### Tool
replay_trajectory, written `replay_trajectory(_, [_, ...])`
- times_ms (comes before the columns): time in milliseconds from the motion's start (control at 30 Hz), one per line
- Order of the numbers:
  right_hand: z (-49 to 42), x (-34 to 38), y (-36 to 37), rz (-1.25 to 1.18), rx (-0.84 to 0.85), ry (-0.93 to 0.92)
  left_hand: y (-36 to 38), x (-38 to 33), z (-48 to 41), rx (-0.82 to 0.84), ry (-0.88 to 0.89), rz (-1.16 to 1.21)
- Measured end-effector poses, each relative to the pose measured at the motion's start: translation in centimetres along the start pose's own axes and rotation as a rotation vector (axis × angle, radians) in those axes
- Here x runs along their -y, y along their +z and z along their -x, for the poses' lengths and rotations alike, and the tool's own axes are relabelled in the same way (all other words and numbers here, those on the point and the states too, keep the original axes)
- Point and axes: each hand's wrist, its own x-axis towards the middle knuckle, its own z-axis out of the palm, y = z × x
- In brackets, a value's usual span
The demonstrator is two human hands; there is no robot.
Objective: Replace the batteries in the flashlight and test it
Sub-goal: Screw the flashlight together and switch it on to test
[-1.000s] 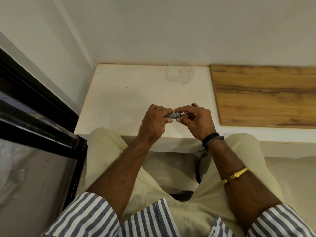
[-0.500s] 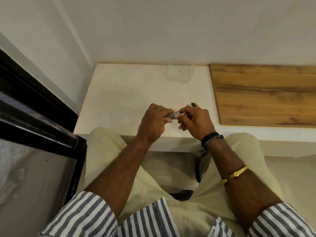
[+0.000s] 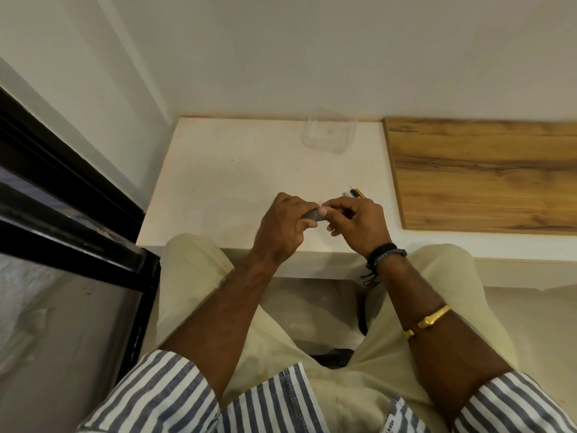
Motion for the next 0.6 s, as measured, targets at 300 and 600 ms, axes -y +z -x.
replay_trajectory(300, [0.03,0.0,0.08,0.043,-0.034,-0.126,0.04,0.15,-0.08,-0.002,-0.039,0.001])
replay_trajectory(600, [-0.06,0.1,-0.48,0.13,0.006,-0.18,-0.21,0.07,-0.16,-0.002,-0.041,-0.012])
